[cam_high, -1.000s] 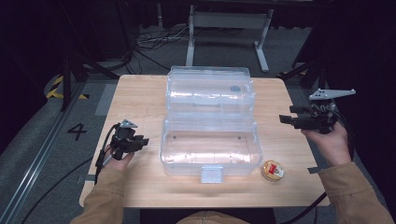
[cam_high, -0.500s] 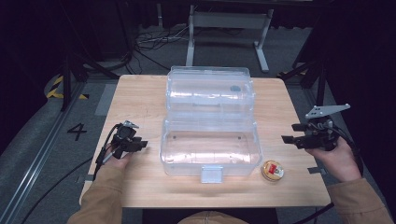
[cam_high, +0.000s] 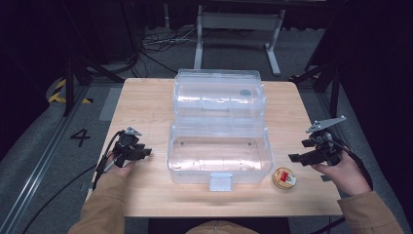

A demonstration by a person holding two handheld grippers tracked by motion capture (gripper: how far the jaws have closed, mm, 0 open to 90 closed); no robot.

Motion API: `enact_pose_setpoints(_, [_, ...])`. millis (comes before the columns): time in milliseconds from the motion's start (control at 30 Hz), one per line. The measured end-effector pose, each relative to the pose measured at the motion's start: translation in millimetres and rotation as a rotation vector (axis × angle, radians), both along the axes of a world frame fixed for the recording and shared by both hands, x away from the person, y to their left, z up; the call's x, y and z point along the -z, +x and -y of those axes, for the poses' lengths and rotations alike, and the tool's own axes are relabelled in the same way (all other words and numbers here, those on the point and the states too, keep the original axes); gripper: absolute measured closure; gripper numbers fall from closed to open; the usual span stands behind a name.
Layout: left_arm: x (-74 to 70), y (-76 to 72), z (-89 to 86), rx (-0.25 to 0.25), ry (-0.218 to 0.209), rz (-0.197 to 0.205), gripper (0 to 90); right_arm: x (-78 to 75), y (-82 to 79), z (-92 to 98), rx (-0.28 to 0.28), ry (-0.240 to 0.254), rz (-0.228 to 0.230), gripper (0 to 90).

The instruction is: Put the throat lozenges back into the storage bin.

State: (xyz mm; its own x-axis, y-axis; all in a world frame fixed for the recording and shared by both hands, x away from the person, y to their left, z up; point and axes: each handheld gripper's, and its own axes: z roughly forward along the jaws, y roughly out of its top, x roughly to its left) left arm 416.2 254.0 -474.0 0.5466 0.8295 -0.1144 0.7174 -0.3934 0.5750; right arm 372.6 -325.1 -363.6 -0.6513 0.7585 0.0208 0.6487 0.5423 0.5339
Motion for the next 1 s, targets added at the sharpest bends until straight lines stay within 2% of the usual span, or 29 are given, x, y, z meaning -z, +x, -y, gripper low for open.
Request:
enact_pose_setpoints(100, [1.1,-0.6,-2.3,0.006,-0.015,0.006,59.5,5.2,0.4,-4.2,0.000,-0.020,-0.035,16.3])
enact_pose_setpoints(200, [1.9,-1.6,-2.5,0.003,-0.020,0.015,58.9,15.9,3.7,-9.5,0.003,-0.053,-0.099,15.4])
enact_pose_setpoints(300, [2.7,-1.9,-3.4,0.013,-0.018,0.029,58.1,24.1,5.3,-12.6,-0.001,-0.076,-0.133,15.3])
enact_pose_setpoints(467, [3.7,-2.5,-4.8,0.013,-0.034,0.030,58.1,32.9,6.3,-15.4,-0.004,-0.099,-0.159,15.3])
enact_pose_setpoints(767, [7.6,-4.8,-3.9,0.017,-0.046,0.073,55.2,45.0,5.8,-22.6,-0.013,-0.142,-0.203,15.3])
enact_pose_setpoints(833, [7.4,-5.0,-4.6,0.023,-0.041,0.075,55.2,48.3,6.0,-24.6,-0.012,-0.153,-0.219,15.3])
enact_pose_setpoints(1000, [8.2,-5.3,-5.0,0.014,-0.057,0.077,55.2,55.4,6.0,-28.3,-0.009,-0.183,-0.237,15.1])
